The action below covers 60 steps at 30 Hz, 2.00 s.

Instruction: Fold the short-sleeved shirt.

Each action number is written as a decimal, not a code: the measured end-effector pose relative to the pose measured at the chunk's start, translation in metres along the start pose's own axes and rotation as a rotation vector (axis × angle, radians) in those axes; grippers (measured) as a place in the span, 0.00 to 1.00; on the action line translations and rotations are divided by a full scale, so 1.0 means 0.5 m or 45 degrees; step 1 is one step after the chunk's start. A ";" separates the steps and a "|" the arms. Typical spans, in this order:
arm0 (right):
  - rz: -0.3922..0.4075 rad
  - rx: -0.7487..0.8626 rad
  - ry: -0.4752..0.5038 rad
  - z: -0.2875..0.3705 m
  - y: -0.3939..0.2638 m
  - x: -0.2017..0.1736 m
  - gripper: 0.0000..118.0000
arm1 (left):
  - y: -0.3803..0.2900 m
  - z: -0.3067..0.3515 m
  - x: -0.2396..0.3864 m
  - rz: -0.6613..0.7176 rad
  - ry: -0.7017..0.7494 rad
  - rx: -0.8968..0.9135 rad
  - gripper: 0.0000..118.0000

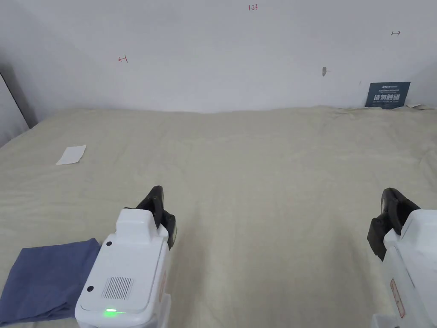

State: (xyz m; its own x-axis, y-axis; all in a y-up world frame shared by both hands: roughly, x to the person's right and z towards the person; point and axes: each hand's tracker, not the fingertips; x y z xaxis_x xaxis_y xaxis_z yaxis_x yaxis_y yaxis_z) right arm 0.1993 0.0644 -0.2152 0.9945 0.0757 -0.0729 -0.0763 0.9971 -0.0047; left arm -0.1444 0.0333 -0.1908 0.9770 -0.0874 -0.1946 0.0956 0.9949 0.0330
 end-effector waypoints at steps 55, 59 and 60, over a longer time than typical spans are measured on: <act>0.009 -0.005 -0.014 0.019 0.000 -0.015 0.37 | -0.013 0.004 -0.012 0.020 0.001 -0.023 0.28; 0.014 -0.010 -0.014 0.017 -0.002 -0.020 0.87 | -0.012 0.004 -0.013 0.041 -0.012 -0.027 0.72; 0.016 -0.009 -0.011 0.017 -0.003 -0.022 0.93 | -0.012 0.004 -0.012 0.043 -0.009 -0.024 0.83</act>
State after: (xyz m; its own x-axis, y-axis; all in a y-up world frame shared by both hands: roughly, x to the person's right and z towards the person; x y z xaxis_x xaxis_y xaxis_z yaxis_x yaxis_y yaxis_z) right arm 0.1892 0.0623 -0.2058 0.9940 0.0882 -0.0642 -0.0891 0.9960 -0.0106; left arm -0.1506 0.0277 -0.1877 0.9810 -0.0538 -0.1864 0.0588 0.9980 0.0214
